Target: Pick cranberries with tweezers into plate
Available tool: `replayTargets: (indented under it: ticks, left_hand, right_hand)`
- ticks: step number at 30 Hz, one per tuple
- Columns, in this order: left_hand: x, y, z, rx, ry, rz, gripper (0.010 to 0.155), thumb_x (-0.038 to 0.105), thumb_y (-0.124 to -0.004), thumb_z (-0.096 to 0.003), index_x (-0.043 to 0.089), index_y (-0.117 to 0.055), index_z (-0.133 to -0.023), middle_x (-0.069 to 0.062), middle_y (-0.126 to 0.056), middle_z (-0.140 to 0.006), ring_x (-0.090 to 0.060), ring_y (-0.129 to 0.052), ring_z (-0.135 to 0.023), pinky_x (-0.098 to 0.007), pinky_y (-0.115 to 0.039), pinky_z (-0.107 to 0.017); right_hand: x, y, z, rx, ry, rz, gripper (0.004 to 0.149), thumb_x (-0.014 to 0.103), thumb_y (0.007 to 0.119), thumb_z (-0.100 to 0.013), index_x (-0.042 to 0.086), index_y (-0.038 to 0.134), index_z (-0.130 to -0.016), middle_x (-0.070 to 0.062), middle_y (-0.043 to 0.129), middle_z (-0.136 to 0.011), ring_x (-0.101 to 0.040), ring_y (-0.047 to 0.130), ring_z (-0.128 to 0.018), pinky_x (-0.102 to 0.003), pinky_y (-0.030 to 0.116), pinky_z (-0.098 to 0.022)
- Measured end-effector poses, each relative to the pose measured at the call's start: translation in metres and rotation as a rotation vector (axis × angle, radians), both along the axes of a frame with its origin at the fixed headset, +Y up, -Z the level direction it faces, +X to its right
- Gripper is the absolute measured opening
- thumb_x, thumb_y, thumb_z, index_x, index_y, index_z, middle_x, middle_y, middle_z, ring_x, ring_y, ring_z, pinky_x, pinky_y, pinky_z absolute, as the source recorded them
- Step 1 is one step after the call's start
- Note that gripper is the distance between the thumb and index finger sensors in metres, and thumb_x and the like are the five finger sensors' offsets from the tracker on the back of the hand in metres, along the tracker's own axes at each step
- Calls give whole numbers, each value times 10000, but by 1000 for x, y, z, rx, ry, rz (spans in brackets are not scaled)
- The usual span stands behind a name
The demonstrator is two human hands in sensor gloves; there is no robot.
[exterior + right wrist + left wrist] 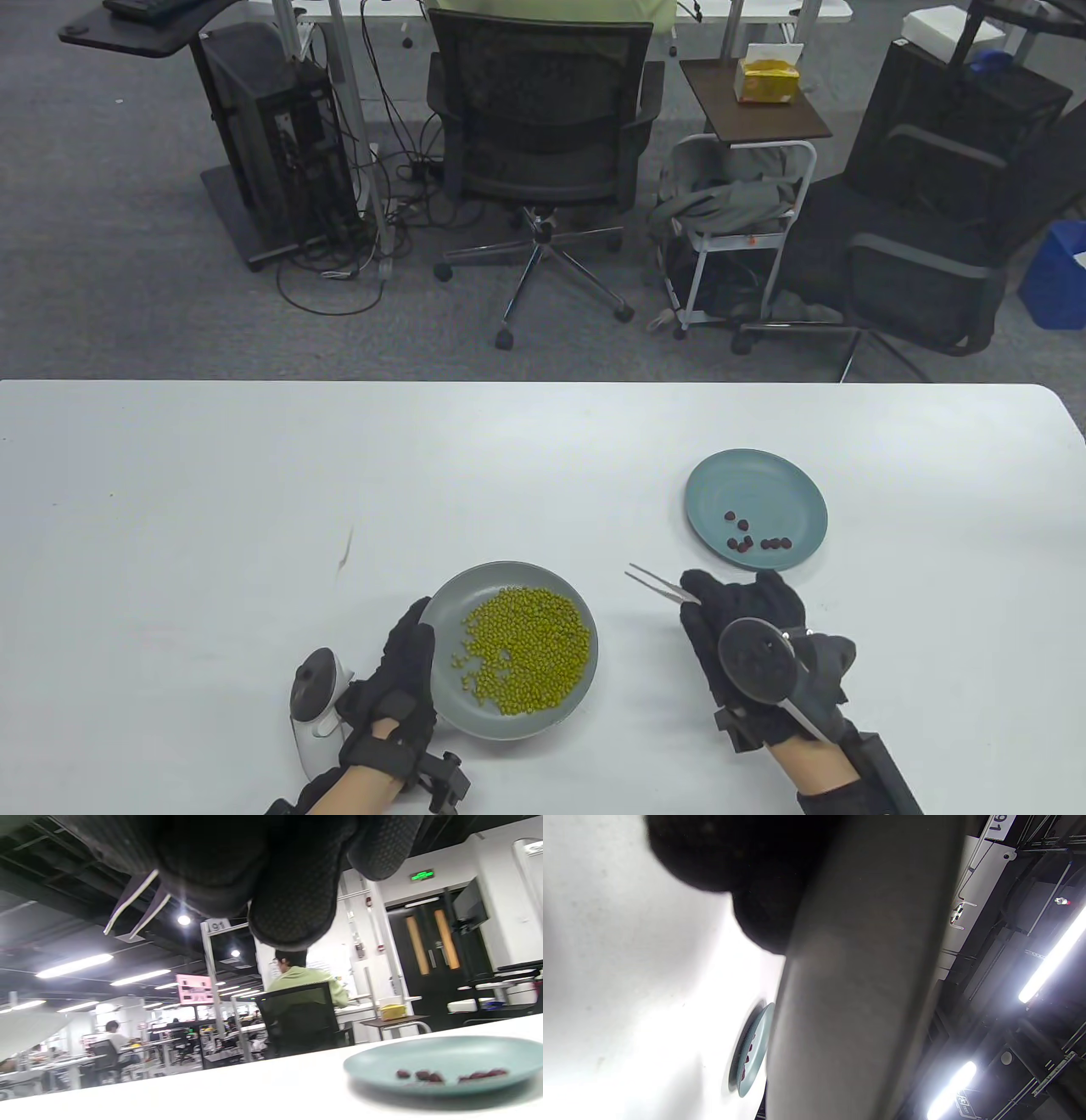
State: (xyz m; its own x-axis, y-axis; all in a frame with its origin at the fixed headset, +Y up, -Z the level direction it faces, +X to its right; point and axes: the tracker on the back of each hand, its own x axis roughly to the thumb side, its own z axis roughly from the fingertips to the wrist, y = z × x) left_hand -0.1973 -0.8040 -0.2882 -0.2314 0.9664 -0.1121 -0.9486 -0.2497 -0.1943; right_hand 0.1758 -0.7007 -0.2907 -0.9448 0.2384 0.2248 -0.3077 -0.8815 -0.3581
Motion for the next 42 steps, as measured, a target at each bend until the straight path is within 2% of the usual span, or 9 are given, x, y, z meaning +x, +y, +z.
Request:
replayTargets:
  ticks: [8,14,21,27,28,30,34,39,42]
  left_hand:
    - [3,-2,0,-13,-24,-22,614,479,-549,-546,208,-313,-1044,-79,-657,-959,-252,-1035,-441,-332,-894,-257]
    - [-7,1,-3,-80,46,-148,601,447,-581,-540,184,-368,-1037,-105,-738,-891,-255,-1062,-390,-347,-906,-211]
    - [-46,7,-49,-153,110,-420,583,437,-608,-534,187,-433,-1032,-84,-839,-812,-228,-1080,-271,-327,-905,-124]
    - [-89,-2,-94,-229,199,-460,580,444,-619,-534,208,-442,-1033,-62,-865,-783,-219,-1075,-292,-332,-905,-161]
    - [-95,-4,-99,-287,225,-461,581,443,-627,-527,215,-452,-1032,-61,-871,-778,-227,-1074,-292,-341,-902,-165]
    - [-103,-5,-109,-313,210,-461,581,435,-636,-529,221,-445,-1034,-84,-856,-790,-256,-1062,-313,-367,-891,-185]
    - [-110,-2,-119,-343,264,-604,580,445,-637,-520,220,-472,-1029,-76,-883,-764,-228,-1077,-283,-342,-906,-156]
    - [-119,-4,-121,-461,267,-601,589,436,-665,-516,169,-505,-1017,-81,-922,-738,-202,-1085,-204,-326,-907,-98]
    - [-122,5,-118,-448,246,-708,628,440,-681,-512,170,-447,-1029,-89,-836,-828,-279,-1069,-349,-375,-900,-206]
  right_hand:
    - [-3,-6,13,20,66,-42,494,528,660,-377,351,715,-835,188,872,-561,-103,907,-635,-480,521,-744]
    - [2,-9,10,9,61,-39,493,526,661,-377,352,716,-835,186,873,-563,-102,905,-640,-484,518,-745]
    - [17,-15,-1,-18,21,-40,491,528,667,-375,351,725,-829,185,879,-559,-103,908,-640,-480,517,-748]
    - [18,-18,-5,-44,22,-18,486,522,670,-377,345,734,-826,181,884,-557,-104,911,-637,-482,517,-750]
    - [17,-19,-6,-47,26,-14,485,522,671,-377,346,735,-825,180,884,-556,-104,912,-637,-480,517,-751]
    - [16,-19,-7,-46,33,-8,486,521,671,-378,344,735,-826,180,885,-556,-104,912,-636,-481,518,-750]
    - [14,-20,-7,-49,42,2,485,520,672,-378,343,739,-824,178,887,-553,-106,913,-634,-481,519,-750]
    - [13,-20,-7,-50,53,10,486,523,671,-377,344,741,-824,176,889,-553,-103,916,-630,-479,523,-748]
    - [11,-18,-4,-48,55,15,486,525,671,-377,344,743,-823,175,889,-552,-103,916,-628,-479,526,-745]
